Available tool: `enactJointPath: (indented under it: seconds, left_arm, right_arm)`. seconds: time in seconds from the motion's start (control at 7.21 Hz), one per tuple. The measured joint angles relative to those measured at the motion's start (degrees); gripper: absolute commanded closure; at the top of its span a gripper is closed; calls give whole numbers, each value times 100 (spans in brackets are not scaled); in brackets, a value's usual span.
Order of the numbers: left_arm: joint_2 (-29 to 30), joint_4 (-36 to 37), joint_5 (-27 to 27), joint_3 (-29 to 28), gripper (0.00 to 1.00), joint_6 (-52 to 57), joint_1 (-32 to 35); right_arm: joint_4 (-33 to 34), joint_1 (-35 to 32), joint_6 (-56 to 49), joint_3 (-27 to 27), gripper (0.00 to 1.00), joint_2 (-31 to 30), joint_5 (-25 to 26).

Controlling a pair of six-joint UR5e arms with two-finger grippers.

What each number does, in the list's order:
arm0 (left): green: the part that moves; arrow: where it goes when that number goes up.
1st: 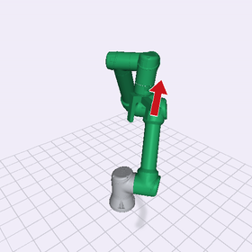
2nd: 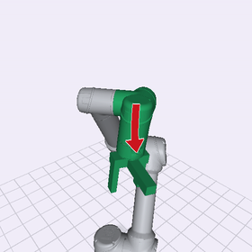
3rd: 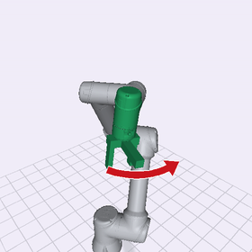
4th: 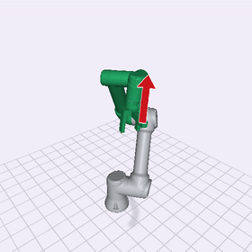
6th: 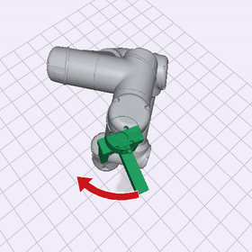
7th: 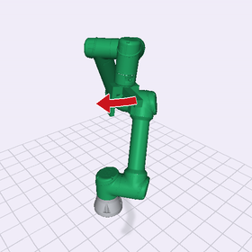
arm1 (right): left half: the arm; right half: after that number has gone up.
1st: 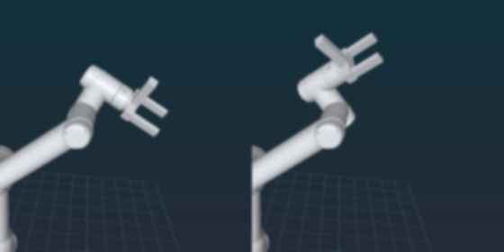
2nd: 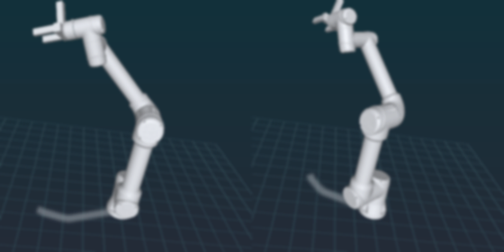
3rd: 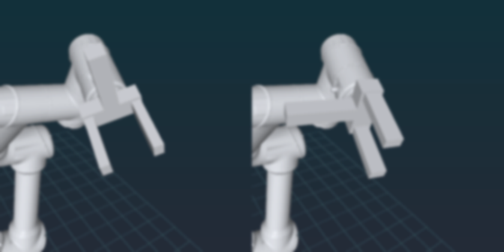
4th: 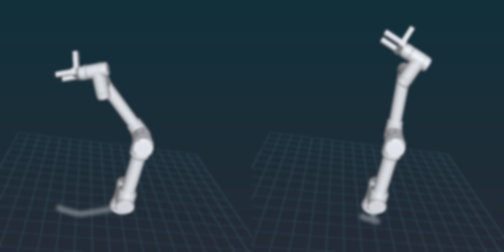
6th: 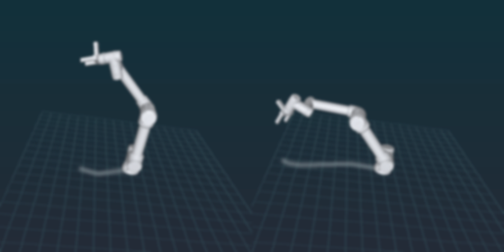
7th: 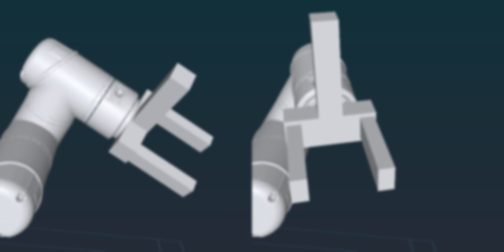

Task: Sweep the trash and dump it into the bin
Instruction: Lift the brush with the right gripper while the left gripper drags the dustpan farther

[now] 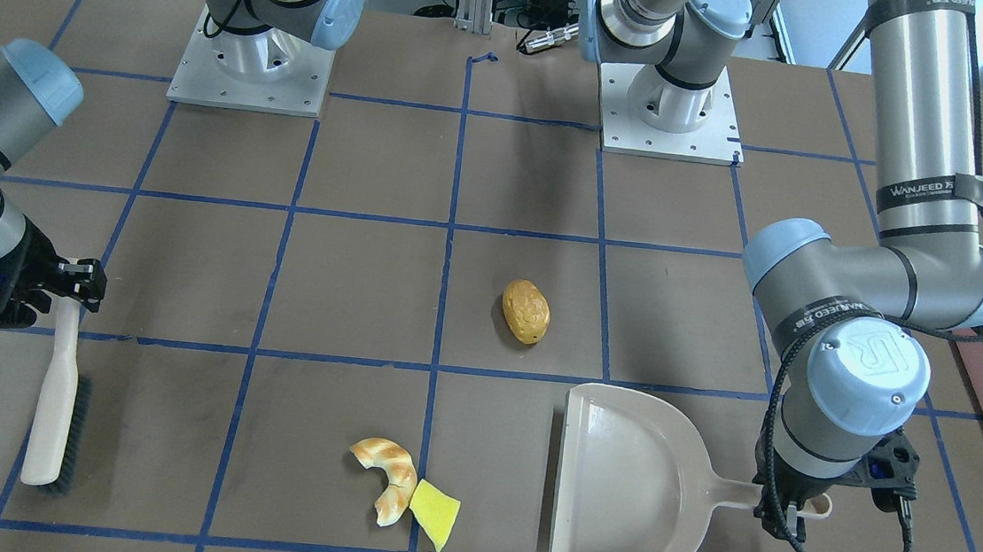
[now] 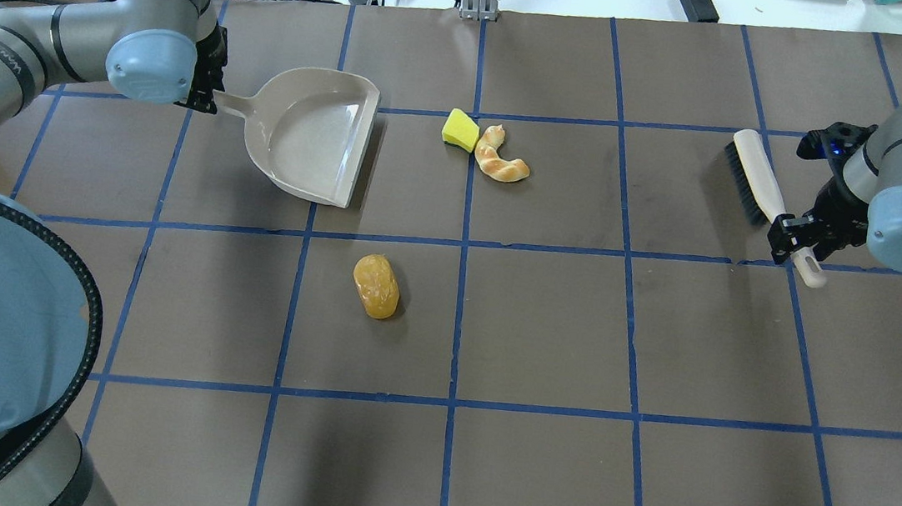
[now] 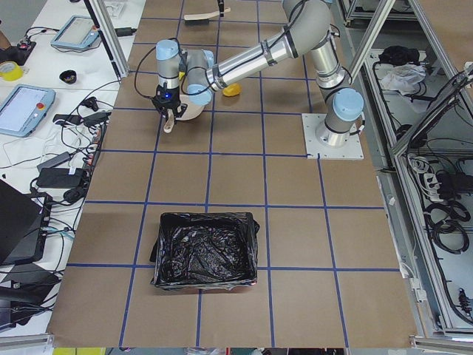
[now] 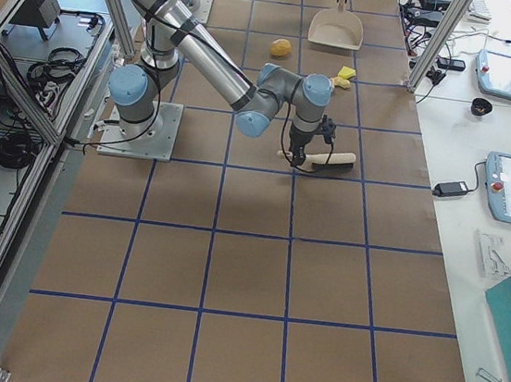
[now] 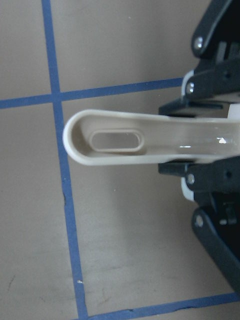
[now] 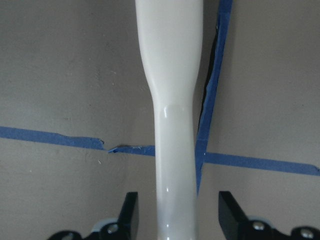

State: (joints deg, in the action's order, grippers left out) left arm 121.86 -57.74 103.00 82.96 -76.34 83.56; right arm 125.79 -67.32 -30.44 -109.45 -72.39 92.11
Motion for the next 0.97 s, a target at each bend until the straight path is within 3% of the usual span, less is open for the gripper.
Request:
enactJointPath:
  seconds: [0.28,0.55,0.69,0.97]
  left_arm:
    - [86,-531,263,-382,100,-369,194]
    - [204,-641,220,-586,100,-595,416]
    - [343,-638,171,-732,100,-696,535]
    - [854,-436,438,-1072,100,-963,655]
  right_arm:
    - [-34,0,16,-12,72,-6,-14]
    - [-56,0,13,-15,79,-22,-6]
    - [-65,0,14,-15,97,-57,-11]
    - [-85,0,12,-15,100,-114,-74]
